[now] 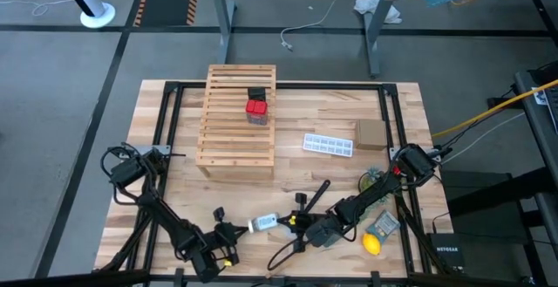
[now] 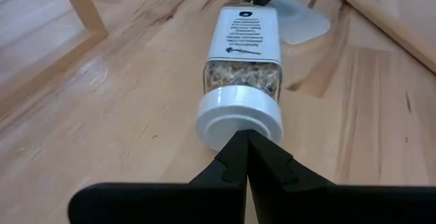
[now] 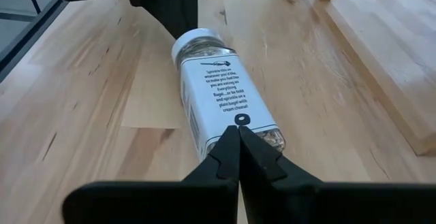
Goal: Shelf spices
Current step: Put the white seasoning bottle on the shelf
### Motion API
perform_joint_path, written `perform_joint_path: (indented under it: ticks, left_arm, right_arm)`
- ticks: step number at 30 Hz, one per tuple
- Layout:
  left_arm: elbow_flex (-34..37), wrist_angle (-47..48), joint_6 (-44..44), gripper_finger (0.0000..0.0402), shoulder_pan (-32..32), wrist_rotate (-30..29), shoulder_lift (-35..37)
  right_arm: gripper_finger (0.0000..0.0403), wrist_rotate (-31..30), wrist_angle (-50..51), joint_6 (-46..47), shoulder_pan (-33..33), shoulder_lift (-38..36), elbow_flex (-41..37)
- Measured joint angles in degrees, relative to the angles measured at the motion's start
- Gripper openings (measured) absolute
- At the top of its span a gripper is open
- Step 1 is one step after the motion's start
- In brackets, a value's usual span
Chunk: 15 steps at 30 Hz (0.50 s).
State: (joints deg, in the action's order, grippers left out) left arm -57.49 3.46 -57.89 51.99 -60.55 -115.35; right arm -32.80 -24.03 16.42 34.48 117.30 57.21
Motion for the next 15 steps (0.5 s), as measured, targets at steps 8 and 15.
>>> perform_joint_path:
  ticks: [8, 15]
  left_arm:
    - [0.07, -2.22, 4.41, 0.0, -0.61, -2.44, -0.04]
    - [-0.78, -4.41, 9.04, 0.0, -0.59, -3.97, -0.04]
  right_arm:
    - [0.0003, -0.07, 0.6, 1.25, 0.06, -0.07, -0.04]
    - [0.0003, -0.05, 0.88, 1.32, 0.07, -0.07, -0.07]
